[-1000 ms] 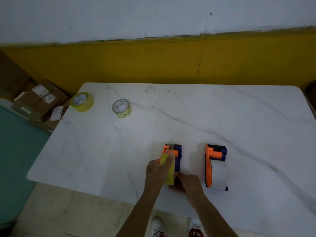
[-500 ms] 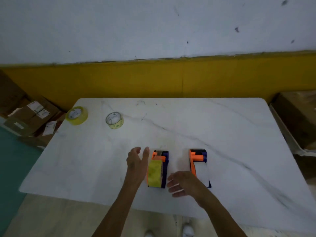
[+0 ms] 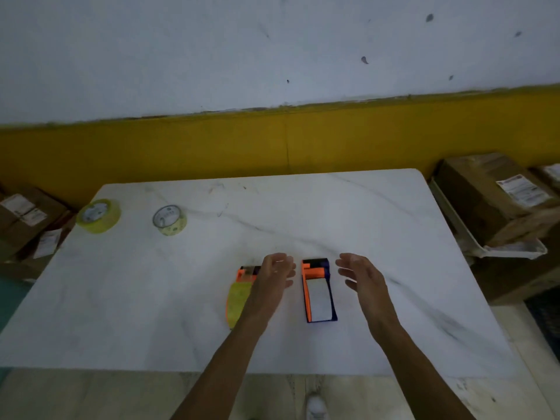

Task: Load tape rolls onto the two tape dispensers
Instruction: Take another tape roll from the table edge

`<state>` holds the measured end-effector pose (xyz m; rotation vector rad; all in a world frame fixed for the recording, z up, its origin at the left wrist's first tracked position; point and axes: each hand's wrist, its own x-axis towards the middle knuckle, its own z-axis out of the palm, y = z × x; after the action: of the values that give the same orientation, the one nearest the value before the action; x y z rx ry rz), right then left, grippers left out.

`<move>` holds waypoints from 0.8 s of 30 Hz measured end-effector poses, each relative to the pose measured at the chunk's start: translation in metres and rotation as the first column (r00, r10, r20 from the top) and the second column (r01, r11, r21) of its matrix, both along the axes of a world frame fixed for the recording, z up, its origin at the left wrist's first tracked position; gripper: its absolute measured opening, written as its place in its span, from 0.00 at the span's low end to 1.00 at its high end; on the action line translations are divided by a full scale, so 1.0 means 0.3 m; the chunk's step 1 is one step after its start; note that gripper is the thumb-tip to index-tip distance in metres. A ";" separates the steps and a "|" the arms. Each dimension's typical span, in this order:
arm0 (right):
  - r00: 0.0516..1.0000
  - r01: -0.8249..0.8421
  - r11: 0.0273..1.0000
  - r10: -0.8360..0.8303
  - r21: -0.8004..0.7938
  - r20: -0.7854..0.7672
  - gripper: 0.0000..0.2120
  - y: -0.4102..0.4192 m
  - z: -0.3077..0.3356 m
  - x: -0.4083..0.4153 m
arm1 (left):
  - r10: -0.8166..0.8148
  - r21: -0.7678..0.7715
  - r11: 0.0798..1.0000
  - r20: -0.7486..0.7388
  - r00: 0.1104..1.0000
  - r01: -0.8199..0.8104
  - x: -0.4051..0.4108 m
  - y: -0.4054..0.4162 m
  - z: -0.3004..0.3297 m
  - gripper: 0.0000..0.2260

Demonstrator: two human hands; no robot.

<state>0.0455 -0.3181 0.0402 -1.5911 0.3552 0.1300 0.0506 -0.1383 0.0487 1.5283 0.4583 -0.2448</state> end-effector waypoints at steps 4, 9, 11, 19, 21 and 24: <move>0.998 0.020 1.000 -0.019 0.014 -0.057 0.18 -0.048 -0.056 -0.072 | -0.010 0.048 0.999 -0.093 0.996 0.014 -0.082 -0.062 -0.091 0.14; 0.995 0.075 0.996 -0.072 0.052 -0.069 0.18 -0.075 -0.075 -0.179 | -0.062 0.107 0.990 -0.265 0.962 0.093 -0.111 -0.111 -0.184 0.18; 0.995 0.090 0.995 -0.088 0.037 -0.052 0.18 -0.084 -0.078 -0.212 | -0.093 0.100 0.988 -0.240 0.966 0.120 -0.107 -0.145 -0.184 0.11; 0.997 0.055 0.994 -0.049 0.090 -0.066 0.17 -0.135 -0.090 -0.224 | 0.002 0.106 0.994 -0.238 0.971 0.024 -0.082 -0.199 -0.191 0.10; 0.996 0.009 0.994 0.000 0.110 -0.084 0.13 -0.145 -0.083 -0.195 | 0.069 0.082 0.995 -0.241 0.968 -0.051 -0.068 -0.199 -0.171 0.10; 0.992 -0.022 0.996 0.033 0.091 -0.122 0.10 -0.144 -0.086 -0.145 | 0.124 0.089 0.991 -0.244 0.962 -0.105 -0.036 -0.198 -0.174 0.12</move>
<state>0.0019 -0.3612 0.0145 -1.5030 0.4176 0.2632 0.0397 -0.1976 -0.0035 1.5450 0.7606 -0.3349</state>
